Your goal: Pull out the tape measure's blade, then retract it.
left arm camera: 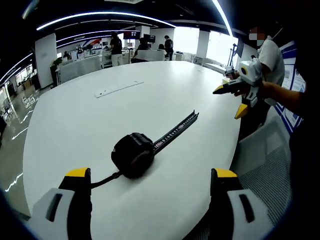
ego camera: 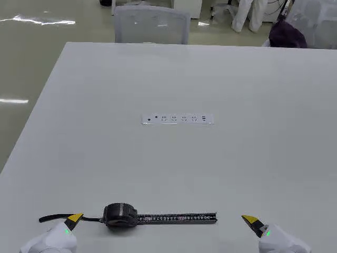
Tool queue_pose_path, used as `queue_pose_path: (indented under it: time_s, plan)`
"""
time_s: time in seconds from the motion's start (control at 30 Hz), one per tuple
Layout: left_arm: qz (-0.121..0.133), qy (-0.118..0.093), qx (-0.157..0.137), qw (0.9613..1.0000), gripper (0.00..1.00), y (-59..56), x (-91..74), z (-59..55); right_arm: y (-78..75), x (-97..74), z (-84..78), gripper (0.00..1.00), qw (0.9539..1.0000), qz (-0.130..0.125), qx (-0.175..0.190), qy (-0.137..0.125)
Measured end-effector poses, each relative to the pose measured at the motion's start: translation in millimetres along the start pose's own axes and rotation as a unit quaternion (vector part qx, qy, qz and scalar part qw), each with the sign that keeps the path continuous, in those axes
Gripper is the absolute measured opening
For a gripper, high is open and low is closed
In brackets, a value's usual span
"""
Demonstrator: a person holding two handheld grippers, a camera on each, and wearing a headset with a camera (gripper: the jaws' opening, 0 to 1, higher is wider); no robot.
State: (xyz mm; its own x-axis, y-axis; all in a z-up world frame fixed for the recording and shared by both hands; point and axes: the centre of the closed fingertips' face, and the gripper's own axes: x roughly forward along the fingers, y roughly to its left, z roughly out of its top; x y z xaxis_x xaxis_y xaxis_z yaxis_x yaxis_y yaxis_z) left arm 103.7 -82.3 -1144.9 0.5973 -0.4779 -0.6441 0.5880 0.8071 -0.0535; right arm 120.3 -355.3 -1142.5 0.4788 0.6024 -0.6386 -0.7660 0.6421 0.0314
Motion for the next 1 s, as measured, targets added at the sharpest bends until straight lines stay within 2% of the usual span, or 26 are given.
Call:
queue_pose_path:
  time_s: [0.17,0.33,0.47,0.63,0.73,1.0]
  plan:
    - [0.014,-0.004,-0.017,0.9998,0.99,-3.8,-5.1,1.4,6.0,-0.4,-0.4,0.92,1.0,0.003,0.005,0.0]
    - [0.036,-0.023,-0.039,0.9983,0.99,-4.1,-10.7,7.9,9.8,-3.0,6.1,0.92,0.9999,-0.006,0.012,-0.01]
    - [0.039,-0.026,-0.049,0.9977,0.99,-8.5,-11.9,8.1,13.9,-3.1,8.8,0.92,0.9998,-0.008,0.014,-0.014]
    - [0.057,-0.03,-0.063,0.9959,0.99,-7.1,-13.3,7.5,15.5,-3.9,9.2,0.92,0.9995,-0.013,0.025,-0.013]
    - [0.069,-0.044,-0.08,0.9934,0.98,-6.2,-16.1,11.3,16.5,-4.7,8.9,0.92,0.9994,-0.019,0.028,-0.012]
    - [0.083,-0.048,-0.088,0.9915,0.99,-3.8,-18.5,11.4,18.1,-6.5,11.0,0.92,0.9988,-0.025,0.037,-0.022]
